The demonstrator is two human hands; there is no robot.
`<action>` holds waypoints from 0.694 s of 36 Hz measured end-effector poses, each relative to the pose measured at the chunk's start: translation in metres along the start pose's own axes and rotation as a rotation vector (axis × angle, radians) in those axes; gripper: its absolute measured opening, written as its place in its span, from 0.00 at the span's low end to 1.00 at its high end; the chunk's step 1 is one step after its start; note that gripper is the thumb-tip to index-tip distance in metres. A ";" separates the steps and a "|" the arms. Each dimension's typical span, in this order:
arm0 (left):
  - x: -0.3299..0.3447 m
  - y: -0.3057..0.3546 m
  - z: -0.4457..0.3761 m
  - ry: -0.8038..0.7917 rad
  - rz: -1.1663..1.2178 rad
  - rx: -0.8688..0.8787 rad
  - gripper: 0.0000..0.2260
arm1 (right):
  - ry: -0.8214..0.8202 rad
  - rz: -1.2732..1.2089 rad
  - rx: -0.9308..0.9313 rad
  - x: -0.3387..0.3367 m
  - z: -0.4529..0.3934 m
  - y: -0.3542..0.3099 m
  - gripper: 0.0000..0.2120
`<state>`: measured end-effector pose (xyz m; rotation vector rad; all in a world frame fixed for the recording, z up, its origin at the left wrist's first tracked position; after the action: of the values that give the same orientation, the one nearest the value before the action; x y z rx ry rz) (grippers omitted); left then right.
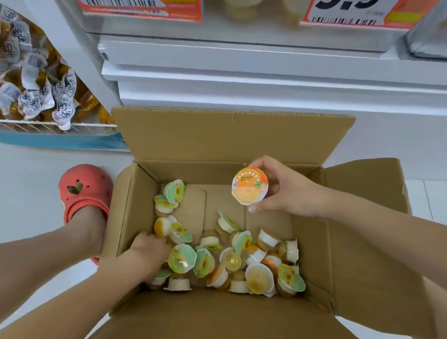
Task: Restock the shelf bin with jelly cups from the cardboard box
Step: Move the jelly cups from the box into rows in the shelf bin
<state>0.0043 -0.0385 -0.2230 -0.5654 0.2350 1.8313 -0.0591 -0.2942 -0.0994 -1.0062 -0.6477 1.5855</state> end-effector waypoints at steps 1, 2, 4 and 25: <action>0.004 0.003 0.000 0.041 -0.056 0.003 0.28 | -0.004 -0.006 0.002 0.002 0.000 0.001 0.29; 0.008 0.004 -0.001 0.075 -0.082 0.005 0.27 | -0.008 -0.012 0.008 0.003 0.000 0.003 0.29; 0.012 0.002 0.000 0.121 -0.088 0.003 0.28 | -0.010 -0.021 0.019 0.006 0.001 0.006 0.29; -0.096 -0.024 0.069 -0.194 2.293 -0.062 0.14 | 0.035 -0.063 -0.033 0.007 0.056 -0.036 0.28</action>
<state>0.0308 -0.0811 -0.1135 0.1817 0.9246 4.0242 -0.0897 -0.2729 -0.0445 -1.0266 -0.6771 1.5035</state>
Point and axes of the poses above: each hand's wrist, its own z-axis away from the middle knuckle, its own x-axis out of the palm, y = z × x, the point moved 5 cm from there along -z, towards the middle knuckle, and after that the axes turned 3 degrees about y, right-handed, at the moved point
